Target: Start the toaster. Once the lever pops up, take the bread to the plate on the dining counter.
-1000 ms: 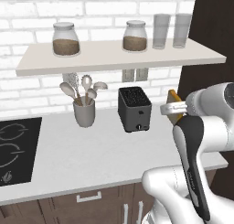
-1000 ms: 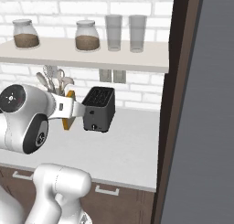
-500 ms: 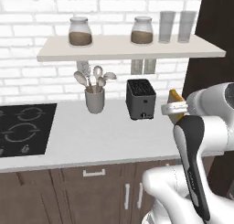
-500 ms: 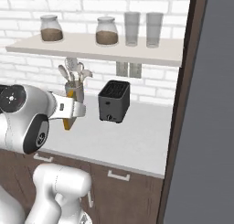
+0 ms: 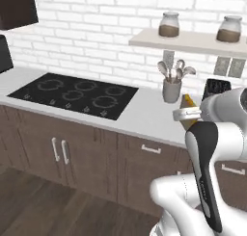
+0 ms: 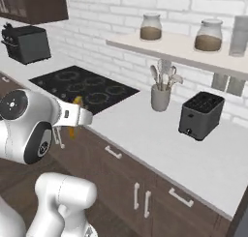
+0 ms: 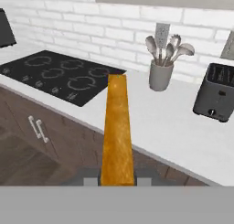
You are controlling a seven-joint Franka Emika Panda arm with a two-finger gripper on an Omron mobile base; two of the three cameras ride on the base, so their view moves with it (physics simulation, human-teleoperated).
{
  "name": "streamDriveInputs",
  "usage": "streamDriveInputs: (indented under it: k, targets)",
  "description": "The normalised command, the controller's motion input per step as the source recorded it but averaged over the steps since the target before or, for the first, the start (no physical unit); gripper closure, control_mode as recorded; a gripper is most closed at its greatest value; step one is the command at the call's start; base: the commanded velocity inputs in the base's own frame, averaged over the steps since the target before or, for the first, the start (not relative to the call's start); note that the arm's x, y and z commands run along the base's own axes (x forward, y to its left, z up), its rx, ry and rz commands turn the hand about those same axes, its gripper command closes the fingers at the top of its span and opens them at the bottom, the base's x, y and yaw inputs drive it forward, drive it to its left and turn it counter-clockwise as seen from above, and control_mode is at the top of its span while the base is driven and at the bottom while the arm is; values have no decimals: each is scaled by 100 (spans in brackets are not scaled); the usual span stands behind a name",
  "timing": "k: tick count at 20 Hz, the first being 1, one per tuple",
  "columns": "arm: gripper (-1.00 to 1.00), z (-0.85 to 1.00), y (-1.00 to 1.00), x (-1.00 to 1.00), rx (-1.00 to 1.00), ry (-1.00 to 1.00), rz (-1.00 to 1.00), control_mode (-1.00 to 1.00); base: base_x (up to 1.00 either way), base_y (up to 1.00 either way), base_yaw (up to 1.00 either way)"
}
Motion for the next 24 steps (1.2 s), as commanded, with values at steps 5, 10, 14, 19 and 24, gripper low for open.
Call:
streamDriveInputs:
  k: [5,10,14,19,24]
  targets:
    - [100,0,0,0,0,0,0,100,-15,34,99]
    - [100,0,0,0,0,0,0,100,-20,27,99]
    - [100,0,0,0,0,0,0,100,-20,21,100]
    - [100,0,0,0,0,0,0,100,-8,23,99]
    - [100,0,0,0,0,0,0,100,-1,0,86]
